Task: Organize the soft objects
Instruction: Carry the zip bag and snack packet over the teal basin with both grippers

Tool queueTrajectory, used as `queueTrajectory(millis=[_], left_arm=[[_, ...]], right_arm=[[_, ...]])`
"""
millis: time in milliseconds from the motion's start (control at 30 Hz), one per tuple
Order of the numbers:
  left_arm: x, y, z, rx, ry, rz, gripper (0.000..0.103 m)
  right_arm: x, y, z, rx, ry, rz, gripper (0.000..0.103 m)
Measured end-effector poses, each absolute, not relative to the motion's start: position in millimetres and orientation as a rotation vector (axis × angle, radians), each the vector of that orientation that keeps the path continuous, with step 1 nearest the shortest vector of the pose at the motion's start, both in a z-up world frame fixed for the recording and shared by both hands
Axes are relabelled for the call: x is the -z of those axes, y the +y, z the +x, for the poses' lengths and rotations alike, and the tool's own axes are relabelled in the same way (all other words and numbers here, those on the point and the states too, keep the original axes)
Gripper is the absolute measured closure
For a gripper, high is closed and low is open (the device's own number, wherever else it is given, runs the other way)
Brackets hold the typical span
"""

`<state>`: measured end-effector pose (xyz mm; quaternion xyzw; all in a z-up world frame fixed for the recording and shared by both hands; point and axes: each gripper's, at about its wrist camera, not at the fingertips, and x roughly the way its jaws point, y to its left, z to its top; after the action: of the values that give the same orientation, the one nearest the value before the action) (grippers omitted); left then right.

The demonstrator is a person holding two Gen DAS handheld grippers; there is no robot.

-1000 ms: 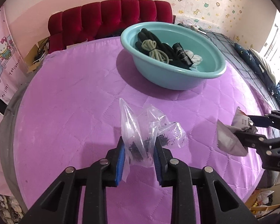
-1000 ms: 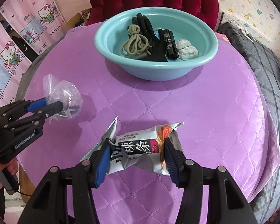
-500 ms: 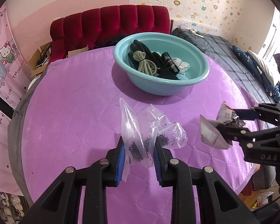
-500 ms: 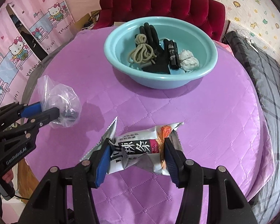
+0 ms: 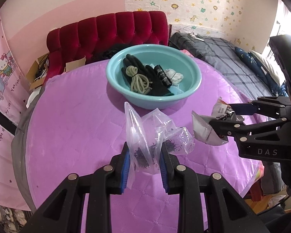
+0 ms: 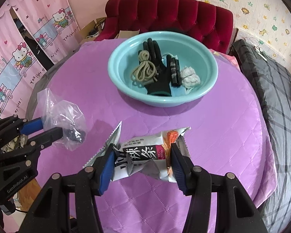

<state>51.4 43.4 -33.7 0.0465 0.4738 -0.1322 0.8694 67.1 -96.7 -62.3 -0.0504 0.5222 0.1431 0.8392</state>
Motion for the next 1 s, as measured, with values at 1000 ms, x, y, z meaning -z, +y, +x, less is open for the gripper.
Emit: queueTrajectory(millis=[1000], left_arm=[[12.3, 17.5, 154.3, 0.336, 0.957, 0.108, 0.073]], right_arm=[[15.7, -114.9, 173.2, -0.284, 1.004, -0.093, 0.045]])
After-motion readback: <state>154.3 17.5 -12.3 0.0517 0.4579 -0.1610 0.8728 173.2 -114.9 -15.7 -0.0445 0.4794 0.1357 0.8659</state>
